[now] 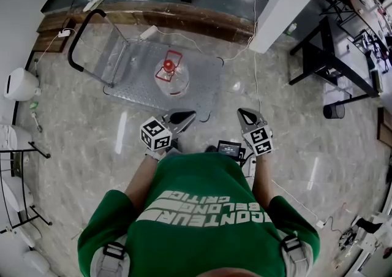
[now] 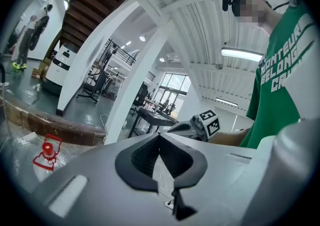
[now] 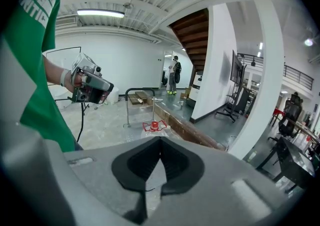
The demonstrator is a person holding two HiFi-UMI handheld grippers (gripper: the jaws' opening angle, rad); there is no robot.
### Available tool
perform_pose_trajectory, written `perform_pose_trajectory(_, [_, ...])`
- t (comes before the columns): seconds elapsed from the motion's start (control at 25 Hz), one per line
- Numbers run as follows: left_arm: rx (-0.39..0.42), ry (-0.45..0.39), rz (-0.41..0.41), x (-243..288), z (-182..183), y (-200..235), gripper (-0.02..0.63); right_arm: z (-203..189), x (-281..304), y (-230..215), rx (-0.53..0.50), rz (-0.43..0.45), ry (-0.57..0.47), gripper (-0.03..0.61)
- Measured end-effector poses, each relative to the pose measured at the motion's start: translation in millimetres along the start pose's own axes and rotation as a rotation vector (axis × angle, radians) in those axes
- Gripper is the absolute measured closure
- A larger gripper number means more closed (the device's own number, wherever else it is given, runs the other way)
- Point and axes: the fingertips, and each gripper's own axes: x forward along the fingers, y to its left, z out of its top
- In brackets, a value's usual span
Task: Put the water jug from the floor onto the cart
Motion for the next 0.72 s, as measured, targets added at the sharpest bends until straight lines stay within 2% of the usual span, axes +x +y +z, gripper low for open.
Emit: perform_pose_trajectory(0.72, [-0.012, -0.003, 0.007, -3.1, -4.0, 2.1, 0.606, -3.4, 1.2, 4.5, -0.004, 0.003, 0.014, 0.586])
